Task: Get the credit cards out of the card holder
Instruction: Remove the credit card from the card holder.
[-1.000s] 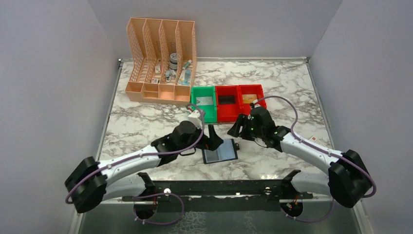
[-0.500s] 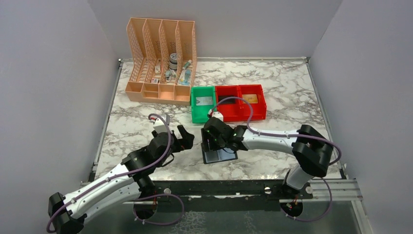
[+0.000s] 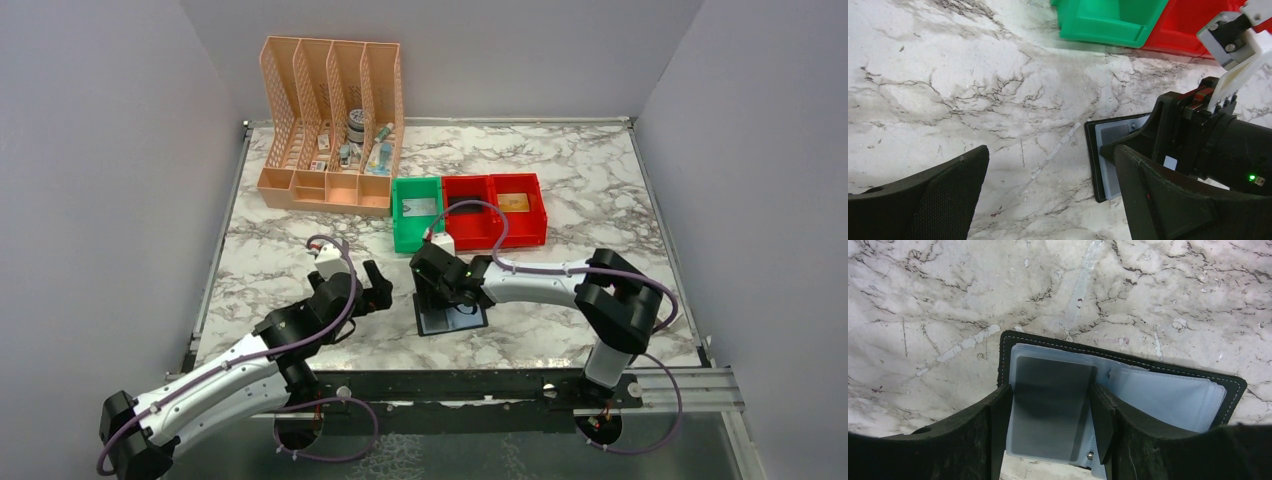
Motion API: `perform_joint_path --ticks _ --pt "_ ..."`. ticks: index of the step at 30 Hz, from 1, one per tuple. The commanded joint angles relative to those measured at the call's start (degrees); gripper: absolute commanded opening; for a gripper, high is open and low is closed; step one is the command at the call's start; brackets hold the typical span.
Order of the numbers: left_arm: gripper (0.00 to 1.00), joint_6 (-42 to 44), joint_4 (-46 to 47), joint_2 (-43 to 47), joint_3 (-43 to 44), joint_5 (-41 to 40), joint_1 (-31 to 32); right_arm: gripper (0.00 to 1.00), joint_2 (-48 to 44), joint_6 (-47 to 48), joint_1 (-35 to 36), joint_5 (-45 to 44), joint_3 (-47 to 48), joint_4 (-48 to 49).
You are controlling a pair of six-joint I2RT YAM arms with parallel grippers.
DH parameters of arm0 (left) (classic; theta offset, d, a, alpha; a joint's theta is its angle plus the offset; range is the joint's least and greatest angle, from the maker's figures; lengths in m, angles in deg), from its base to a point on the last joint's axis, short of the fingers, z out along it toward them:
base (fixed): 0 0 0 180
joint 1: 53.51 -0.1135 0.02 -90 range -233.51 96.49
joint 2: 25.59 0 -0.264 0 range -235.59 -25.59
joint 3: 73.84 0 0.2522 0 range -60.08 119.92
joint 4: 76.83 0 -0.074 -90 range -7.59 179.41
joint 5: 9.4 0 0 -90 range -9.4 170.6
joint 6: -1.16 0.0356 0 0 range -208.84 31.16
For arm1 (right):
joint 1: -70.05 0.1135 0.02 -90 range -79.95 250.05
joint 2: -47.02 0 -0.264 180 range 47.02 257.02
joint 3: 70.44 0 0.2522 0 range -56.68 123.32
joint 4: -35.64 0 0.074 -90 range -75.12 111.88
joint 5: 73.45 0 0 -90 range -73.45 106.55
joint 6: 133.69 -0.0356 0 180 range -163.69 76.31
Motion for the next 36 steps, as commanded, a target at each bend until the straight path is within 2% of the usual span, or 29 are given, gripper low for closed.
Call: perform_joint_path --ticks 1,12,17,21,26,31,36 --pt "0.99 0.87 0.52 -1.15 1.21 0.24 -0.15 0.58 3.15 -2.48 0.28 -3.03 -2.22 -1.68" --pt "0.99 0.58 5.54 -5.44 0.77 3.84 -0.13 0.62 6.96 -1.76 0.25 -7.57 -0.18 -5.74" --pt "0.99 -0.18 5.69 -5.48 1.51 2.75 -0.15 0.57 6.47 -1.69 0.27 -7.28 -1.52 -4.21" --pt "0.99 0.95 7.38 -5.21 1.38 3.51 -0.15 0.55 3.84 0.25 -0.65 0.18 -4.62 2.58" --pt "0.99 1.34 9.75 -6.64 0.6 7.13 -0.15 0.52 -0.56 -1.57 -7.48 14.55 -12.32 14.0" --pt "0.99 2.93 17.51 -8.71 -2.29 14.4 -0.15 0.52 -2.8 -0.97 -11.62 21.38 -16.75 19.8" --pt "0.96 2.84 23.15 -12.87 -3.04 19.74 -0.15 0.52 -1.85 -0.82 -11.88 21.04 -16.73 18.4"
